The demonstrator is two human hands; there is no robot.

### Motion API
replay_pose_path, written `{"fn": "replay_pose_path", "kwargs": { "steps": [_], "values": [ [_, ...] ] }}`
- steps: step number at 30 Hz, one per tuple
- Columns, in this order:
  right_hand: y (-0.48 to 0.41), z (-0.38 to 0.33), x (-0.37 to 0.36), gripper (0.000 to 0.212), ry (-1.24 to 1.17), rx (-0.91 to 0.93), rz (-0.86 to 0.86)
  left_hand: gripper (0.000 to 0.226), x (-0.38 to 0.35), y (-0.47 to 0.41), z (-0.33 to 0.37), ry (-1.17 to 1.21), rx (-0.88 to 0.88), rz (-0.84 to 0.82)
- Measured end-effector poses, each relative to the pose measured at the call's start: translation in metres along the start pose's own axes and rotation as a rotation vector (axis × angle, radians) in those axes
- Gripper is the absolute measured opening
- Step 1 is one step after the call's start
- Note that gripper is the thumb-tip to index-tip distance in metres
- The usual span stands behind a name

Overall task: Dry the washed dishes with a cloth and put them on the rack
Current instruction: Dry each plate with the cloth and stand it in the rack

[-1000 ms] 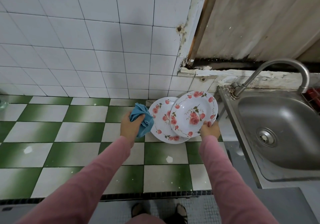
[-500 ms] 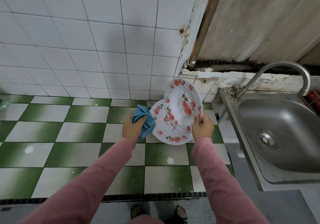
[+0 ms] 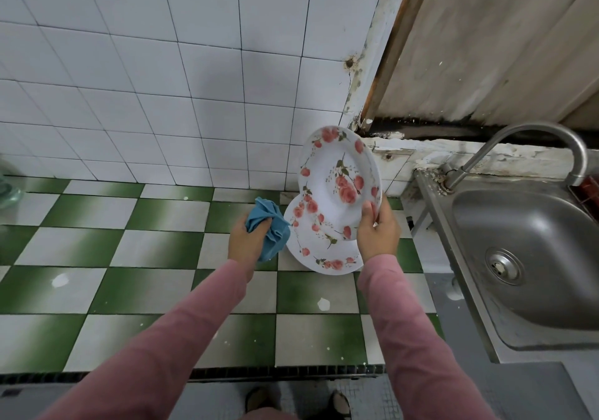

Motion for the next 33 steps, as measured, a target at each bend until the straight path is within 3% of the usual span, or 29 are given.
{"fn": "replay_pose_path", "kwargs": {
  "steps": [7, 12, 14, 17, 20, 23, 26, 30, 33],
  "values": [
    [0.000, -0.002, -0.003, 0.019, -0.248, -0.229, -0.086, 0.007, -0.004, 0.005, 0.006, 0.114, 0.062, 0.006],
    [-0.002, -0.015, -0.013, 0.041, -0.469, -0.345, -0.162, 0.017, -0.039, 0.015, 0.039, 0.186, -0.045, -0.088],
    [-0.002, -0.020, -0.020, 0.041, -0.624, -0.405, -0.220, 0.023, -0.060, 0.021, 0.046, 0.011, -0.121, -0.148],
    [-0.001, -0.031, -0.023, 0.040, -0.746, -0.438, -0.307, 0.038, -0.111, 0.038, 0.037, -0.418, -0.240, -0.431],
    [0.000, -0.031, -0.030, 0.055, -0.904, -0.519, -0.357, 0.051, -0.157, 0.063, 0.043, -0.559, -0.402, -0.617],
    [0.002, -0.028, -0.036, 0.064, -0.977, -0.565, -0.419, 0.055, -0.183, 0.068, 0.067, -0.653, -0.506, -0.633],
    [-0.001, -0.030, -0.028, 0.060, -1.001, -0.530, -0.473, 0.062, -0.190, 0.035, 0.078, -1.063, -0.707, -0.570],
    [-0.019, -0.026, -0.009, 0.074, -0.943, -0.445, -0.488, 0.067, -0.156, -0.024, 0.080, -1.318, -0.641, -0.384],
    [-0.032, -0.030, 0.004, 0.068, -0.925, -0.397, -0.477, 0.067, -0.156, 0.005, 0.058, -1.384, -0.758, -0.545]
  ]
}}
Point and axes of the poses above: each hand's wrist, its own y-axis away from the middle knuckle, its own x-axis out of the back of the hand, z = x × y, the point moved 8 cm from there along -y, towards the middle knuckle, and after that the axes turned 11 degrees about y, right-handed, at the moved point
